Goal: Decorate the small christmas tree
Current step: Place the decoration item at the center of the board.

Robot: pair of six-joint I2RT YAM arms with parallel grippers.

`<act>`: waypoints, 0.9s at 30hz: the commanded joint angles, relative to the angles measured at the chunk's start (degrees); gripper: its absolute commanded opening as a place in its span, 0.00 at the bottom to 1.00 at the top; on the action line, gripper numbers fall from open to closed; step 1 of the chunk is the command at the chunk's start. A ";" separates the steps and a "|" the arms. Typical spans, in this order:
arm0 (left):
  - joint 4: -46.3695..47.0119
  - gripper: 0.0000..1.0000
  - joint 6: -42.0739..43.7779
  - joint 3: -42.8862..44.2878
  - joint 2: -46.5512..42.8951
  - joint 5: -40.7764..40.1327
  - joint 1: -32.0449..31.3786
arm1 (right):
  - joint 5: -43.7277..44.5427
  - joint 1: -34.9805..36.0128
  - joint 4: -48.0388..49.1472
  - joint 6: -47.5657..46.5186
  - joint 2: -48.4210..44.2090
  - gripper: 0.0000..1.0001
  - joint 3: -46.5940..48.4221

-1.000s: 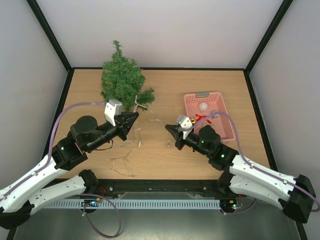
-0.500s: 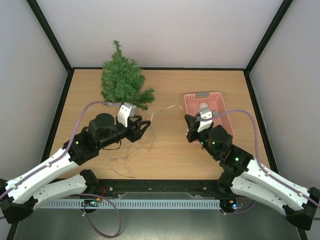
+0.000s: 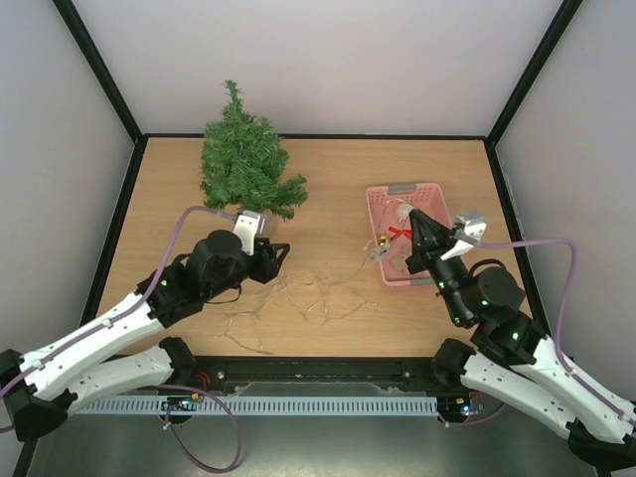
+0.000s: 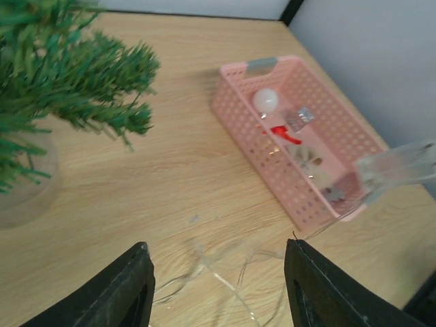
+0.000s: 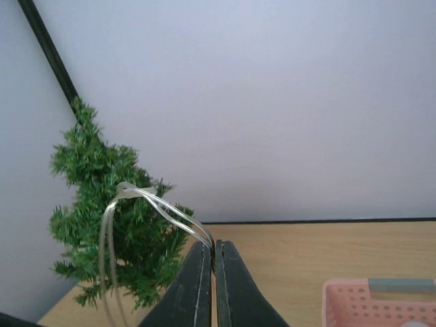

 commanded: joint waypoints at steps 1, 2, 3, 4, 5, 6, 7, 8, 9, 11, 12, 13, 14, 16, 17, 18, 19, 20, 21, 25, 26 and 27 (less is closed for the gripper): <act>-3.99 0.52 -4.12 -0.69 3.65 -5.63 0.44 | 5.50 0.37 2.94 -0.01 -4.09 0.02 1.53; -4.41 0.51 -4.58 -0.64 4.86 -5.69 0.66 | 6.41 0.32 3.00 -0.23 -4.81 0.02 1.38; -4.79 0.50 -5.16 -0.75 6.02 -5.57 0.96 | 7.47 0.37 3.19 -0.57 -5.44 0.02 1.09; -5.23 0.49 -5.75 -0.78 7.39 -5.21 1.35 | 8.07 0.32 3.32 -0.91 -5.93 0.02 0.86; -5.56 0.48 -6.17 -0.89 8.85 -4.61 1.70 | 8.43 0.33 3.53 -1.23 -6.27 0.02 0.67; -5.69 0.47 -6.50 -1.06 10.06 -3.81 2.03 | 8.64 0.34 3.65 -1.50 -6.52 0.02 0.53; -5.57 0.46 -6.69 -1.37 11.32 -3.11 2.29 | 8.93 0.30 3.66 -1.66 -6.59 0.02 0.45; -5.57 0.46 -7.03 -1.73 12.88 -2.61 2.55 | 9.08 0.36 3.59 -1.86 -6.59 0.02 0.42; -5.70 0.46 -7.48 -2.11 14.05 -2.21 2.86 | 9.12 0.32 3.58 -2.04 -6.64 0.02 0.33; -6.03 0.46 -9.84 -3.13 16.16 -2.31 3.79 | 8.96 0.27 3.79 -2.24 -6.83 0.02 0.21; -6.32 0.46 -12.60 -4.07 16.88 -2.49 4.91 | 8.87 0.31 3.96 -2.37 -6.93 0.02 0.05; -6.36 0.45 -16.23 -5.02 17.11 -2.31 6.18 | 8.74 0.31 4.15 -2.40 -7.09 0.02 -0.05; -5.59 0.45 -19.39 -6.48 16.81 -2.20 7.23 | 8.50 0.34 4.26 -2.43 -7.12 0.02 -0.23; -3.29 0.45 -26.14 -10.14 14.55 -3.45 7.86 | 7.96 0.36 4.17 -2.34 -7.28 0.02 -0.44; -2.06 0.45 -29.66 -11.95 13.09 -3.68 8.22 | 7.76 0.32 3.92 -2.24 -7.42 0.02 -0.46; -1.39 0.45 -31.94 -13.03 11.96 -3.70 8.78 | 7.58 0.32 3.73 -2.24 -7.61 0.02 -0.52; -1.50 0.45 -34.09 -13.79 11.06 -3.98 9.52 | 7.47 0.36 3.61 -2.23 -7.82 0.02 -0.51; -2.22 0.45 -36.17 -14.09 10.59 -4.59 10.15 | 7.46 0.32 3.52 -2.30 -8.08 0.02 -0.59; -3.06 0.44 -37.91 -14.26 10.48 -5.24 10.90 | 7.46 0.30 3.49 -2.52 -8.27 0.02 -0.58; -3.99 0.36 -40.37 -15.64 12.43 -3.93 15.05 | 7.50 0.29 3.31 -3.01 -8.59 0.02 -0.65; -3.13 0.36 -39.64 -16.20 13.03 -2.99 15.99 | 7.46 0.30 3.31 -3.10 -8.61 0.02 -0.66; -2.18 0.36 -38.96 -16.65 13.71 -2.28 16.59 | 7.36 0.31 3.31 -3.06 -8.55 0.02 -0.64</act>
